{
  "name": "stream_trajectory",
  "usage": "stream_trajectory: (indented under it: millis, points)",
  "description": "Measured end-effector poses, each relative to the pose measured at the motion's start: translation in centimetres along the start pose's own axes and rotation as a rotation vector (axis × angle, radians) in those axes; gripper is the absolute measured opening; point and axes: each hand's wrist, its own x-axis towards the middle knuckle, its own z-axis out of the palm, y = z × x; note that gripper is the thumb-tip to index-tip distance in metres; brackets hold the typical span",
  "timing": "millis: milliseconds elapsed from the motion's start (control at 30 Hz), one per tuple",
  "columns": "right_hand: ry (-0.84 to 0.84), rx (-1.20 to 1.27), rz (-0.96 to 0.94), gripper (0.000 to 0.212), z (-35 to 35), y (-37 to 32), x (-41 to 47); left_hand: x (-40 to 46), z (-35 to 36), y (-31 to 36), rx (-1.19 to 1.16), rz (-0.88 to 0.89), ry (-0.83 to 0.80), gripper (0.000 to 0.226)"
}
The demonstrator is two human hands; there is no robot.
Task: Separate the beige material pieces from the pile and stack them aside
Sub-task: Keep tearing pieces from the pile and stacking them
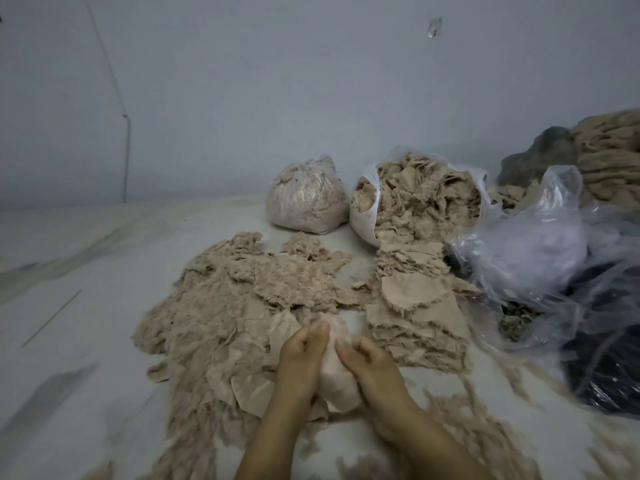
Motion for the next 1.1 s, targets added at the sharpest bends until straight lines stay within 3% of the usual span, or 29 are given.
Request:
stream_trajectory:
  millis: [67, 133, 367, 433, 533, 600, 633, 700, 767, 967, 1033, 1100]
  points:
    - [0.18, 0.092, -0.074, 0.018, 0.6, 0.6, 0.3, 0.3, 0.0, -0.3, 0.144, 0.078, 0.133, 0.04]
    - [0.25, 0.092, -0.11, 0.019, 0.1, 0.6, 0.6, 0.9, -0.5, -0.8, 0.177, 0.079, 0.247, 0.041]
    - [0.149, -0.212, -0.157, 0.015, -2.9, -4.1, 3.3, 2.2, -1.7, -2.1, 0.326, 0.056, 0.336, 0.048]
    - [0.181, -0.191, -0.147, 0.015, -4.3, -7.0, 5.1, 2.4, -2.5, -2.3, 0.325, 0.076, 0.277, 0.043]
    - [0.172, -0.187, -0.13, 0.018, -5.5, -8.8, 6.6, 1.9, -1.1, -1.3, 0.221, -0.009, -0.056, 0.031]
    - [0.134, -0.222, -0.153, 0.017, -4.6, -7.5, 6.4, 1.7, 1.0, -1.3, 0.202, -0.077, -0.241, 0.047]
    - [0.131, -0.224, -0.169, 0.018, -4.1, -6.7, 6.2, 1.4, 2.2, -1.3, 0.219, -0.064, -0.283, 0.042]
    - [0.176, -0.188, -0.198, 0.023, -3.8, -5.2, 6.4, 0.8, 3.6, -1.2, 0.231, 0.032, -0.287, 0.008]
    - [0.277, -0.15, -0.205, 0.02, -4.7, -5.0, 7.2, 0.4, 3.4, -1.5, 0.193, 0.062, -0.248, 0.037]
    - [0.328, -0.308, -0.292, 0.013, -7.5, -6.6, 9.3, 1.0, 2.1, -1.6, 0.237, 0.0, -0.219, 0.029]
    - [0.358, -0.505, -0.25, 0.018, -9.2, -7.4, 10.2, 1.1, 1.6, -1.5, 0.309, 0.015, -0.203, 0.027]
    - [0.417, -0.902, -0.197, 0.03, -10.9, -8.1, 10.6, 1.2, 0.7, -1.6, 0.39, 0.045, -0.185, 0.024]
